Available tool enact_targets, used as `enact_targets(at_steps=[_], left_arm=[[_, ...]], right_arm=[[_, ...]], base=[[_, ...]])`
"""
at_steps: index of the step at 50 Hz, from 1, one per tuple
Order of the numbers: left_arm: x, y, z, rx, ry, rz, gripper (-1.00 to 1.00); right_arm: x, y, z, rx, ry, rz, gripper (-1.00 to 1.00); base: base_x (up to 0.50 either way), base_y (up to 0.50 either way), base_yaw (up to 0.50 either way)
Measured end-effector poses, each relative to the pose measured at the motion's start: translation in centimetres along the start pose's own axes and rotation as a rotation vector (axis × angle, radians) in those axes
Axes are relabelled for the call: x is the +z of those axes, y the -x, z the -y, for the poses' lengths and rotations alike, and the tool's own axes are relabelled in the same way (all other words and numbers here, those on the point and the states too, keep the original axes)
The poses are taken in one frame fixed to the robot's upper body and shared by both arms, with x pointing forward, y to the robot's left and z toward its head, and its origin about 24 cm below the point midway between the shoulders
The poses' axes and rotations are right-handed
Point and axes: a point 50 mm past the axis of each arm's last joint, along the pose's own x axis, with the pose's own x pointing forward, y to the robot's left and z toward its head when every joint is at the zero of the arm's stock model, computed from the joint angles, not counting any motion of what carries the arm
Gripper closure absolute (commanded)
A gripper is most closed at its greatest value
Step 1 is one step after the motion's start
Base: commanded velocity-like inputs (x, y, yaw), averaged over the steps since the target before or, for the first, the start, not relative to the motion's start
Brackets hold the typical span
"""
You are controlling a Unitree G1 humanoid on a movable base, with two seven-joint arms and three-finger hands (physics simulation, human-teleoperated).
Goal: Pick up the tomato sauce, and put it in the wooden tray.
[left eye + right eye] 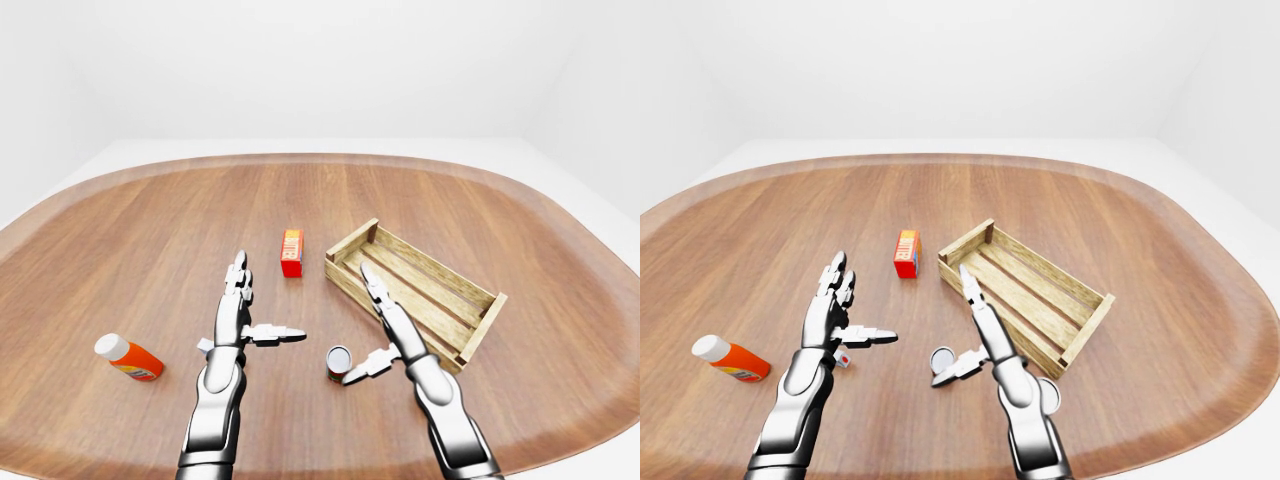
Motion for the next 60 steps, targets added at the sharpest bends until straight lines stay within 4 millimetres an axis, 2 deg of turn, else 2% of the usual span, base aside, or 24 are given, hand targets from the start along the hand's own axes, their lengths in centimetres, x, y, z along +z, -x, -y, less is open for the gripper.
enact_targets(at_steps=[24,39,60], left_arm=[[0.0,-0.1,-0.1,0.000,0.001,-0.001,-1.00],[0.0,-0.1,-0.1,0.002,0.001,-0.002,-1.00],[0.0,-0.1,0.0,0.002,0.001,-0.002,-1.00]], right_arm=[[-1.2,0.3,-1.7,0.091,0.141,-0.105,-1.00],[-2.7,0.0,-2.5,0.141,0.304,-0.251,-1.00],[-2.5,-1.2,-3.7,0.217,0.442,-0.258,-1.00]], base=[[0.00,0.00,0.00],[0.00,0.00,0.00],[0.00,0.00,0.00]])
